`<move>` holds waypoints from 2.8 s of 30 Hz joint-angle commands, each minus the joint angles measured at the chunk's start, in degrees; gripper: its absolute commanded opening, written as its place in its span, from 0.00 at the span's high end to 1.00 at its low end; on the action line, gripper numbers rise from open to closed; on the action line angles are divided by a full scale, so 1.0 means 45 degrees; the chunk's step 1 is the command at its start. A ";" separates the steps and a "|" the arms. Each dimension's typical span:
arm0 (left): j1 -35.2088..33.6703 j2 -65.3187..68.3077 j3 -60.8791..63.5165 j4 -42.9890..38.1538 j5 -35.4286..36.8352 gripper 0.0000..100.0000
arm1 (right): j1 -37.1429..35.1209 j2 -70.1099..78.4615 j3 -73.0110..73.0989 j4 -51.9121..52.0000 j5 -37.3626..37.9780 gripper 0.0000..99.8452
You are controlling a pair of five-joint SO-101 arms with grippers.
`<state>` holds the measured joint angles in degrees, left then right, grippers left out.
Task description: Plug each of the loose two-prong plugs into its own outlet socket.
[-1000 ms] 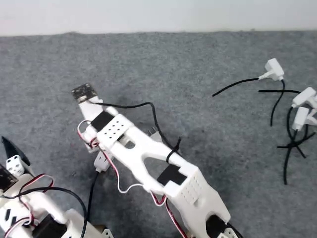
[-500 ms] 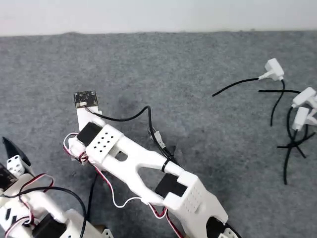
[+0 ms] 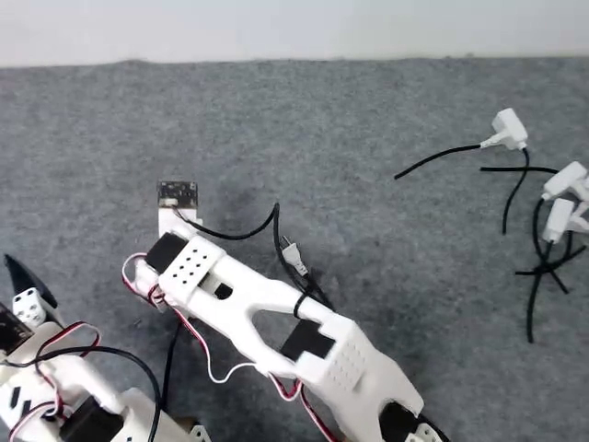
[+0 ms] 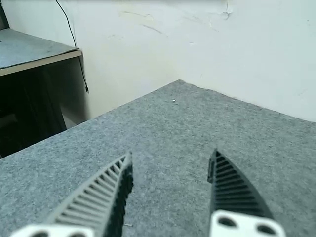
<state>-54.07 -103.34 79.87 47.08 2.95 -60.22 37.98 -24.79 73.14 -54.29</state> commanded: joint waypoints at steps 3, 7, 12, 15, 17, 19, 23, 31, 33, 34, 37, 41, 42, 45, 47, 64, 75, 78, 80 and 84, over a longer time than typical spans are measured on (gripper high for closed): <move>-0.0078 -0.0215 -0.0147 -0.0391 0.0176 0.75 | -0.0010 0.0576 -0.0234 0.0029 -0.0156 0.64; -0.0078 -0.0215 -0.0147 -0.0391 0.0176 0.75 | -0.0010 0.0615 -0.0234 0.0029 -0.0156 0.70; -0.0078 -0.0215 -0.0147 -0.0371 0.0176 0.75 | 0.0479 0.0615 -0.0527 0.0147 0.0606 0.97; -0.0078 -0.0215 -0.0147 -0.0371 0.0176 0.75 | 0.0869 0.0615 -0.0547 0.0459 0.0918 1.00; -0.0078 -0.0215 -0.0147 -0.0371 0.0176 0.75 | 0.1123 0.0615 -0.0547 0.0987 0.1211 0.99; -0.0059 -0.0215 -0.0127 -0.0371 0.0176 0.75 | 0.1416 0.0596 -0.0567 0.1436 0.1407 0.99; -0.0039 -0.0215 -0.0127 -0.0371 0.0156 0.75 | 0.2354 0.0225 -0.0567 0.2374 0.1719 0.99; -0.0020 -0.0215 -0.0010 -0.0410 0.0176 0.75 | 0.4230 -0.0889 -0.0567 0.4913 0.3536 0.99; -0.0020 -0.0215 -0.0010 -0.0410 0.0176 0.75 | 0.4640 -0.0947 -0.0567 0.5148 0.3946 0.99; -0.0020 -0.0215 -0.0010 -0.0410 0.0176 0.75 | 0.4816 -0.1006 -0.0567 0.5167 0.4122 0.99; -0.0020 -0.0215 -0.0010 -0.0410 0.0176 0.75 | 0.5265 -0.1143 -0.0567 0.5011 0.4630 0.99; -0.0020 -0.0215 -0.0010 -0.0391 0.0195 0.75 | 0.5363 -0.1319 -0.0567 0.4523 0.6037 0.99; -0.0020 -0.0215 -0.0010 -0.0371 0.0195 0.75 | 0.5460 -0.1338 -0.0567 0.4523 0.6505 0.99; -0.0020 -0.0215 -0.0010 -0.0371 0.0195 0.75 | 0.5812 -0.1338 -0.0567 0.4620 0.7443 0.99; -0.0020 -0.0215 -0.0010 -0.0371 0.0195 0.75 | 0.6359 -0.1338 -0.0567 0.4835 0.7873 0.99; 0.0000 -0.0215 0.0127 -0.0410 0.0195 0.75 | 1.0032 -0.3448 -0.0488 0.6593 1.6137 0.99; 0.0000 -0.0215 0.0127 -0.0410 0.0195 0.75 | 0.7531 -0.3409 0.1875 0.6457 1.6801 0.99; 0.0000 -0.0215 0.0127 -0.0410 0.0195 0.75 | 0.6769 -0.3546 0.2657 0.5558 1.5824 0.99; 0.0000 -0.0215 0.0127 -0.0410 0.0195 0.75 | 0.6379 -0.3487 0.2696 0.5050 1.5433 0.99; 0.0000 -0.0215 0.0127 -0.0410 0.0195 0.75 | 0.5714 -0.3429 0.2774 0.4386 1.4886 0.99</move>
<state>-54.07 -103.34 81.10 46.99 2.95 -32.44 26.29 -12.04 94.95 14.99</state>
